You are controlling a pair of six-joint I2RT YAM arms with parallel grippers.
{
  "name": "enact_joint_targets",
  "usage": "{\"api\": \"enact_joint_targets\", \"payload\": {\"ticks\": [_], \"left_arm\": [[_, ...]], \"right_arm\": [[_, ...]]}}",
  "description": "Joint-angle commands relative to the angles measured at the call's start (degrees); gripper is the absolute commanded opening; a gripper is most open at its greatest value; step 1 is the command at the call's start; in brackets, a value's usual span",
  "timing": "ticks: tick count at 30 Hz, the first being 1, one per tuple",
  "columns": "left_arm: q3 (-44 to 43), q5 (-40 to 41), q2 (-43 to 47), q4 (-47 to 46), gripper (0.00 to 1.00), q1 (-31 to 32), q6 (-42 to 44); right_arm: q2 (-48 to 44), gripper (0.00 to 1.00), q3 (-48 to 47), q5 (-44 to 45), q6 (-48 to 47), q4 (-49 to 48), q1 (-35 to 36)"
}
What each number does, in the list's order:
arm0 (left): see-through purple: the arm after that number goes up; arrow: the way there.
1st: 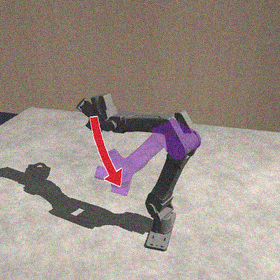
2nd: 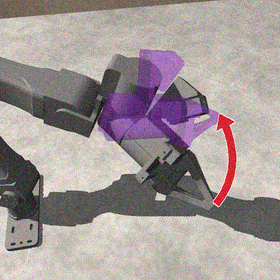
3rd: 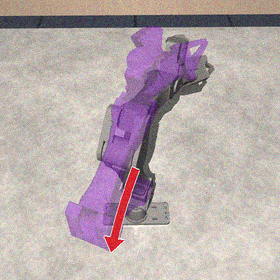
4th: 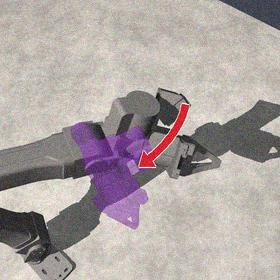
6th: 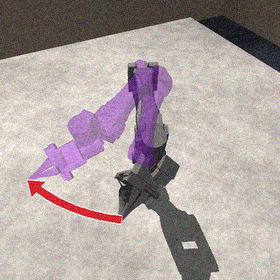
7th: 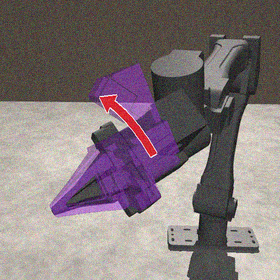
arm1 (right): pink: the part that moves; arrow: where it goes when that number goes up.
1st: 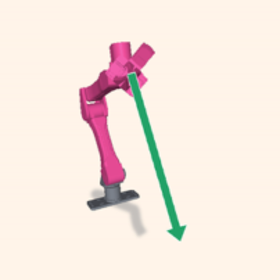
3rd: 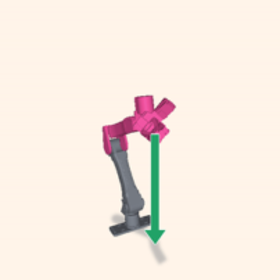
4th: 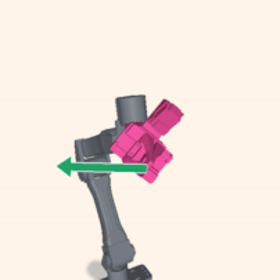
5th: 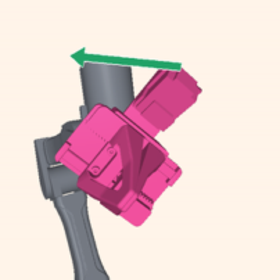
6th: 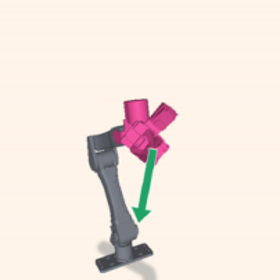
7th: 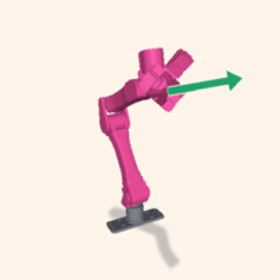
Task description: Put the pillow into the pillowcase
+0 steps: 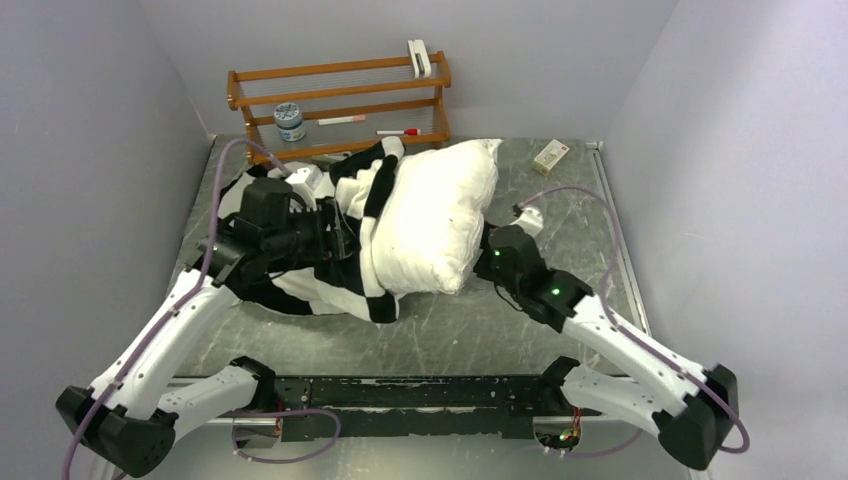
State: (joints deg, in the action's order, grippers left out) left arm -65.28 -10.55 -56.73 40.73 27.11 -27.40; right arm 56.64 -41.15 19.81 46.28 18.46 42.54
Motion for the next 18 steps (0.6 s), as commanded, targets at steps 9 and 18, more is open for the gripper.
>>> {"api": "enact_joint_targets", "payload": {"ticks": [9,18], "left_arm": [[7.5,-11.7,-4.0,-13.9,0.78,0.2,-3.9],[7.0,-11.3,-2.0,-15.2,0.78,0.2,-6.4]], "right_arm": [[-10.5,0.88,-13.7,13.3,6.8,16.5,0.3],[-11.8,0.93,-20.1,13.2,1.7,8.0,0.3]]}}
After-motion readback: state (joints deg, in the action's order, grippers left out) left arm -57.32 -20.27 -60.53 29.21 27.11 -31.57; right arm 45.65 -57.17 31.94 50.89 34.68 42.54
